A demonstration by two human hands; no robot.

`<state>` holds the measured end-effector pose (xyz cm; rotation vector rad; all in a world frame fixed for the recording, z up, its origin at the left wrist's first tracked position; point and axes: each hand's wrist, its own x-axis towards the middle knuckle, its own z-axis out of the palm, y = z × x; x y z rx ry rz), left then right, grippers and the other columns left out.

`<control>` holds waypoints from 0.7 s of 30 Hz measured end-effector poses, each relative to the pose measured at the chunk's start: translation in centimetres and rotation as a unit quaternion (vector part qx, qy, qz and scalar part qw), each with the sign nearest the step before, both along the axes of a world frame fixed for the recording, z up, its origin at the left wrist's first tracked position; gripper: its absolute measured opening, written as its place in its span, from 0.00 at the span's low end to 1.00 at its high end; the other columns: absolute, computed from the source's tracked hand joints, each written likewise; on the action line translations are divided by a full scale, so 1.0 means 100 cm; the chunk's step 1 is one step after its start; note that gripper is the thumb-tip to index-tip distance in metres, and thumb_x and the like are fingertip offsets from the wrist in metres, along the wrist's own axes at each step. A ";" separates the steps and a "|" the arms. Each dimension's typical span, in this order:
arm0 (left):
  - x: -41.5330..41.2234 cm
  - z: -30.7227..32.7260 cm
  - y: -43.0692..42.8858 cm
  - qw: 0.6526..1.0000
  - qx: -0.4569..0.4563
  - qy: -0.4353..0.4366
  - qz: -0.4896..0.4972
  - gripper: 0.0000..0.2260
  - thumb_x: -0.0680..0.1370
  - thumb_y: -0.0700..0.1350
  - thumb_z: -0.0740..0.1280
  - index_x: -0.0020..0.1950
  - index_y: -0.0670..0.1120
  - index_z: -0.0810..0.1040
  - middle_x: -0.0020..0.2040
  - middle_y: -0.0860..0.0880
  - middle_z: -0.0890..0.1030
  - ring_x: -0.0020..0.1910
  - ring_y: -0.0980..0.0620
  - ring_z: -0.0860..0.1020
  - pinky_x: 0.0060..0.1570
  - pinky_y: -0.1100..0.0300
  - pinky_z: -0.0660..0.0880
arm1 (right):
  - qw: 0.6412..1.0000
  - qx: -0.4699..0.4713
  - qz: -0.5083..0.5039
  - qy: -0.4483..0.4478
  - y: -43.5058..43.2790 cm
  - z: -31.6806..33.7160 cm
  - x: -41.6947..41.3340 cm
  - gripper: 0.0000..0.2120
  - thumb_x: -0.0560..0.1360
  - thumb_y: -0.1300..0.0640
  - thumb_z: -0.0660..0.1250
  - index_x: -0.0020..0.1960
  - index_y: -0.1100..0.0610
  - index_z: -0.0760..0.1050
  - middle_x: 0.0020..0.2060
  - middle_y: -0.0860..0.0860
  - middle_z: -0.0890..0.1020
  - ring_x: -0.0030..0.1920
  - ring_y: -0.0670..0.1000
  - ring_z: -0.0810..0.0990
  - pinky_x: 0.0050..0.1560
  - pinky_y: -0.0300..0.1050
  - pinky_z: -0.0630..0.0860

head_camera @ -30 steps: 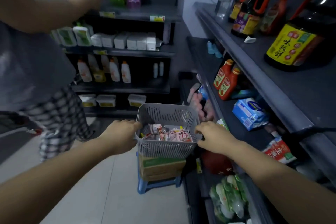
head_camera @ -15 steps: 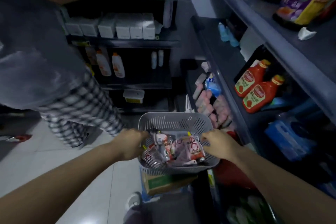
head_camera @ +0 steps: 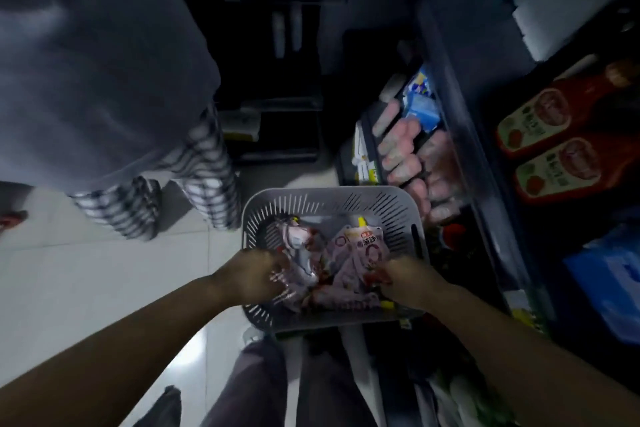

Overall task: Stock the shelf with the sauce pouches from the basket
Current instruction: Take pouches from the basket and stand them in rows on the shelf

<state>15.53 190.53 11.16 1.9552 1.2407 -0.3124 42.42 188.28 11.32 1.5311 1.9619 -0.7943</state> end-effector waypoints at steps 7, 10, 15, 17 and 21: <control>0.030 -0.084 0.004 0.954 -0.144 -0.101 0.244 0.10 0.75 0.36 0.67 0.54 0.35 0.79 0.51 0.40 0.82 0.52 0.46 0.80 0.50 0.67 0.75 | 0.998 -0.056 -0.013 0.027 0.002 -0.086 0.017 0.13 0.75 0.56 0.62 0.58 0.57 0.75 0.58 0.56 0.78 0.58 0.56 0.76 0.50 0.43 0.71; 0.040 -0.122 0.012 0.905 -0.190 -0.111 0.365 0.07 0.74 0.35 0.68 0.49 0.32 0.81 0.37 0.45 0.84 0.41 0.48 0.78 0.49 0.58 0.74 | 0.996 -0.087 -0.001 0.026 -0.003 -0.118 0.018 0.19 0.76 0.54 0.60 0.65 0.57 0.71 0.63 0.56 0.75 0.61 0.56 0.74 0.58 0.44 0.73; 0.058 -0.169 0.027 0.775 -0.257 -0.163 0.554 0.08 0.75 0.39 0.67 0.38 0.39 0.79 0.26 0.49 0.79 0.32 0.50 0.74 0.34 0.62 0.71 | 0.990 -0.137 -0.024 0.024 -0.014 -0.157 0.021 0.20 0.79 0.55 0.57 0.71 0.53 0.65 0.65 0.56 0.74 0.62 0.55 0.74 0.58 0.41 0.70; 0.066 -0.185 0.038 0.707 -0.298 -0.179 0.616 0.09 0.76 0.46 0.67 0.37 0.44 0.77 0.26 0.50 0.79 0.31 0.51 0.73 0.29 0.65 0.70 | 0.990 -0.136 -0.028 0.026 -0.013 -0.166 0.025 0.18 0.80 0.54 0.56 0.69 0.54 0.69 0.64 0.56 0.75 0.62 0.54 0.75 0.58 0.40 0.69; 0.085 -0.213 0.054 0.638 -0.358 -0.172 0.659 0.14 0.76 0.56 0.64 0.41 0.46 0.75 0.35 0.47 0.74 0.33 0.51 0.70 0.32 0.60 0.65 | 0.982 -0.183 -0.017 0.037 -0.002 -0.174 0.029 0.17 0.78 0.54 0.61 0.64 0.57 0.74 0.62 0.56 0.77 0.61 0.54 0.76 0.55 0.39 0.69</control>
